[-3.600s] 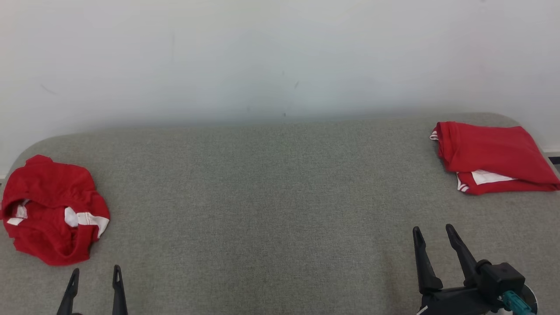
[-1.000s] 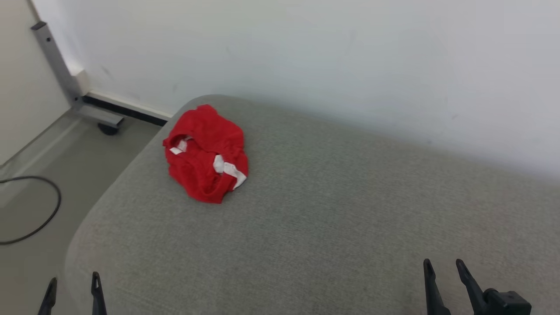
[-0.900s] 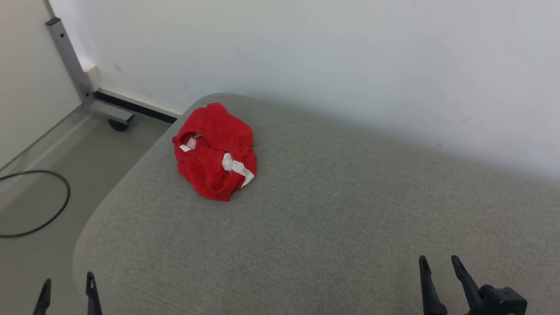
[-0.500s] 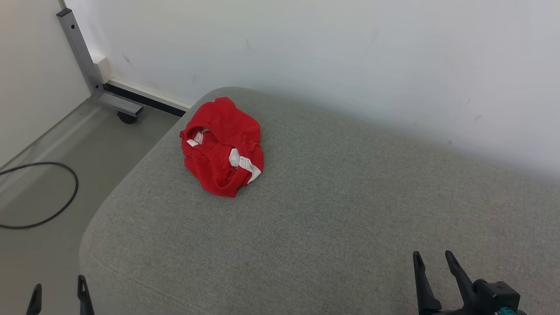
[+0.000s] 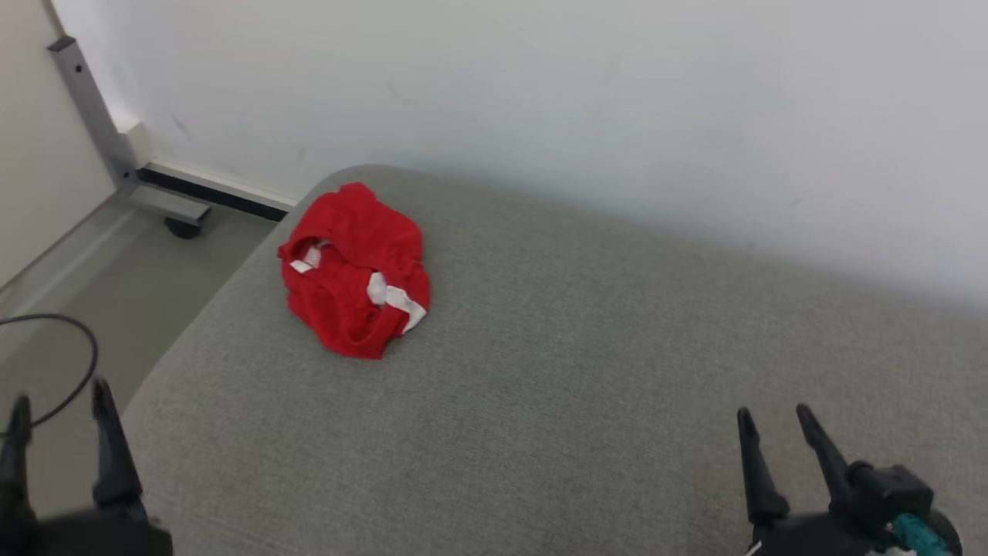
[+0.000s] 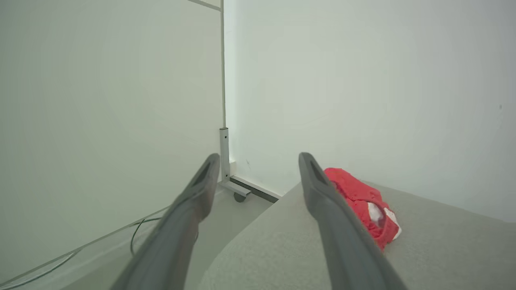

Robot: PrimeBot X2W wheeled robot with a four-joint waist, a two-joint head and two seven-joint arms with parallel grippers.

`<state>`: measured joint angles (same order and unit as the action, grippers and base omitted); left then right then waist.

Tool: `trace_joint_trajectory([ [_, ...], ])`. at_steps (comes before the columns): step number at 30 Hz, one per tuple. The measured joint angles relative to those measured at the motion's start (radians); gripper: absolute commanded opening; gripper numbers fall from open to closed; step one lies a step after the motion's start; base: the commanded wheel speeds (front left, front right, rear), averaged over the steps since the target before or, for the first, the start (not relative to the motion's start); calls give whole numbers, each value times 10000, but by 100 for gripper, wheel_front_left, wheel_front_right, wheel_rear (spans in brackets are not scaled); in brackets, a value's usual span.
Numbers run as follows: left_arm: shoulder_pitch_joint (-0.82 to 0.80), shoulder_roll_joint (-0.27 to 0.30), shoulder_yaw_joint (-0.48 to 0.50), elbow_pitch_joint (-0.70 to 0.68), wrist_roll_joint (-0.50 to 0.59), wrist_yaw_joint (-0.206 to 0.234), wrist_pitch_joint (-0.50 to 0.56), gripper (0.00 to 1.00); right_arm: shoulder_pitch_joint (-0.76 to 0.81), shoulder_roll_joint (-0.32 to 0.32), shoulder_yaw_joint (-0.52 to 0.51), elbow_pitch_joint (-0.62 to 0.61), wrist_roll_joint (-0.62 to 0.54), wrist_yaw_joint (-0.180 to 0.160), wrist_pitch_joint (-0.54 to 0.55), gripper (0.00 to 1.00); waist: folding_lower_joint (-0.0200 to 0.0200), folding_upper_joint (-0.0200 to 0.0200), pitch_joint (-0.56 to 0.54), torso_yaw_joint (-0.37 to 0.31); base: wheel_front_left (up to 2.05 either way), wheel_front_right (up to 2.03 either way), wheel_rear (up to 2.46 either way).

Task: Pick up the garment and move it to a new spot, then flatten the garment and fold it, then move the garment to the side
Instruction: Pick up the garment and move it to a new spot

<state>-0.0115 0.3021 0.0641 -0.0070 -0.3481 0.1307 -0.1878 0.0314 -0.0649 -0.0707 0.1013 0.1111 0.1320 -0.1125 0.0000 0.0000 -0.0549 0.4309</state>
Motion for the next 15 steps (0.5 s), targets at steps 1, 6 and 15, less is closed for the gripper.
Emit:
trace_joint_trajectory([
  [1,-328,79,56,104,-58,-42,-17,100,-123,-48,-2,-167,-23,0,69,100,0,0,58,-92,0,0,0],
  [6,-2082,612,441,719,-424,-330,-82,100,-821,-205,81,-1034,-82,0,259,100,1,0,542,-624,0,0,0],
  [15,-4930,1492,585,2311,-813,-763,412,100,-1394,-268,-107,-1975,-134,0,372,100,2,0,1878,-1820,0,0,0],
])
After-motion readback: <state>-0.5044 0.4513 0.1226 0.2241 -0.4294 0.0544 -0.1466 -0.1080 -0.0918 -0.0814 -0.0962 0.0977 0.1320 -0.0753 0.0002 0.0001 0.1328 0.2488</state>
